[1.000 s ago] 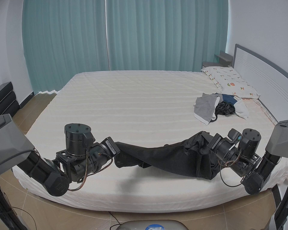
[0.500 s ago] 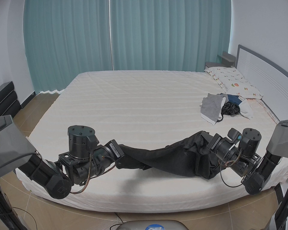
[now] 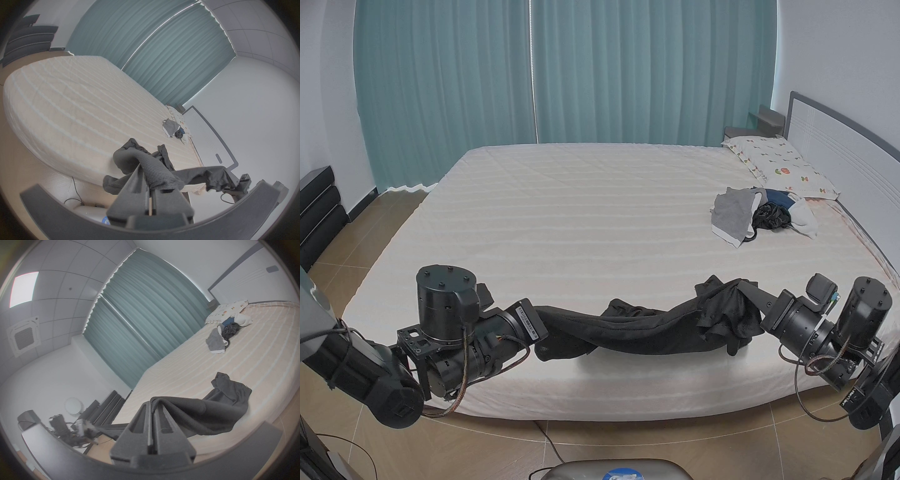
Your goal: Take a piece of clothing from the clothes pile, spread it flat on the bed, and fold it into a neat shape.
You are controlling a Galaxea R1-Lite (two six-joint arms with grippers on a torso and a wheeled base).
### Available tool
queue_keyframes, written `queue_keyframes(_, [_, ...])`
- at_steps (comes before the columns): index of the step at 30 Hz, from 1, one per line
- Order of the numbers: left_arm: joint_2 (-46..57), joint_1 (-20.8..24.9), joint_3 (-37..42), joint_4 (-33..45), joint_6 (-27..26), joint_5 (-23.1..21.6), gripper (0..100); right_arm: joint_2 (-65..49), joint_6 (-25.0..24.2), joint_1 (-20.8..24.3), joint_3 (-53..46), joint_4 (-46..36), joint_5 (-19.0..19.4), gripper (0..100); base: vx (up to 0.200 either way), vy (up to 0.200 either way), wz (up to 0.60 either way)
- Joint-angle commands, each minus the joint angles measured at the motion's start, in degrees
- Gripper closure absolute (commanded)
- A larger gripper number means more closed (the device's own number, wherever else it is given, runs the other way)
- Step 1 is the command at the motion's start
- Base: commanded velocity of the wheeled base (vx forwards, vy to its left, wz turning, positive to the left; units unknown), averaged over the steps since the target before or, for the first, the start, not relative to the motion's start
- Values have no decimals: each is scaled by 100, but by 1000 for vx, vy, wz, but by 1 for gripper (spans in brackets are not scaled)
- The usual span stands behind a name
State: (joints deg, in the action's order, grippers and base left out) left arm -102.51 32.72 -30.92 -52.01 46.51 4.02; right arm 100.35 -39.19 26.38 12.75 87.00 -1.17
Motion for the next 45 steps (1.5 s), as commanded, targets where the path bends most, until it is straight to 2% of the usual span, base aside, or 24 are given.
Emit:
queue_keyframes(1, [627,24,-37,252,-142,11,100,-1158,26,254,-80,-368,-15,100,0,0,0])
queue_keyframes(3, [926,6,-398,639,-151,20,100,-1888,26,192,456,-1063,-15,100,0,0,0])
queue_keyframes(4, [926,6,-398,639,-151,20,100,-1888,26,192,456,-1063,-15,100,0,0,0])
queue_keyframes(7, [1198,-99,-1162,1439,-151,20,100,-2696,26,60,1581,-2478,29,100,0,0,0])
queue_keyframes(8, [1198,-99,-1162,1439,-151,20,100,-2696,26,60,1581,-2478,29,100,0,0,0])
queue_keyframes(10, [1251,-231,-1927,2142,-133,20,100,-2951,-62,-54,2689,-3603,56,100,0,0,0])
queue_keyframes(12, [1225,-301,-2410,2581,-98,20,100,-2925,-62,-283,3383,-4121,73,100,0,0,0])
queue_keyframes(13, [1216,-310,-2446,2617,-98,20,100,-2916,-62,-300,3436,-4148,73,100,0,0,0])
queue_keyframes(14, [1190,-407,-2911,3038,-72,28,100,-2811,-71,-537,4095,-4490,73,100,0,0,0])
queue_keyframes(16, [1102,-512,-3324,3469,43,11,100,-2652,-80,-748,4719,-4754,82,100,0,0,0])
queue_keyframes(18, [1040,-556,-3483,3618,122,11,100,-2591,-80,-836,4939,-4868,73,100,0,0,0])
queue_keyframes(19, [891,-644,-3861,3909,394,-16,100,-2433,-71,-1030,5422,-5132,82,100,0,0,0])
queue_keyframes(20, [891,-644,-3861,3909,394,-16,100,-2433,-71,-1030,5422,-5132,82,100,0,0,0])
queue_keyframes(21, [733,-749,-4203,4199,667,-60,100,-2318,-71,-1153,5800,-5440,82,100,0,0,0])
queue_keyframes(23, [539,-829,-4555,4515,869,-68,100,-2143,-71,-1276,6064,-5703,91,100,0,0,0])
queue_keyframes(28, [3,-987,-5144,4990,1027,-156,100,-1563,-71,-1478,6222,-5756,73,100,0,0,0])
queue_keyframes(34, [-472,-1031,-5276,4946,1027,-367,100,-860,-71,-1812,6222,-5695,99,100,100,0,0])
queue_keyframes(45, [-1588,-1171,-6225,4990,1027,-385,100,406,-53,-2023,6257,-4684,20,100,200,0,0])
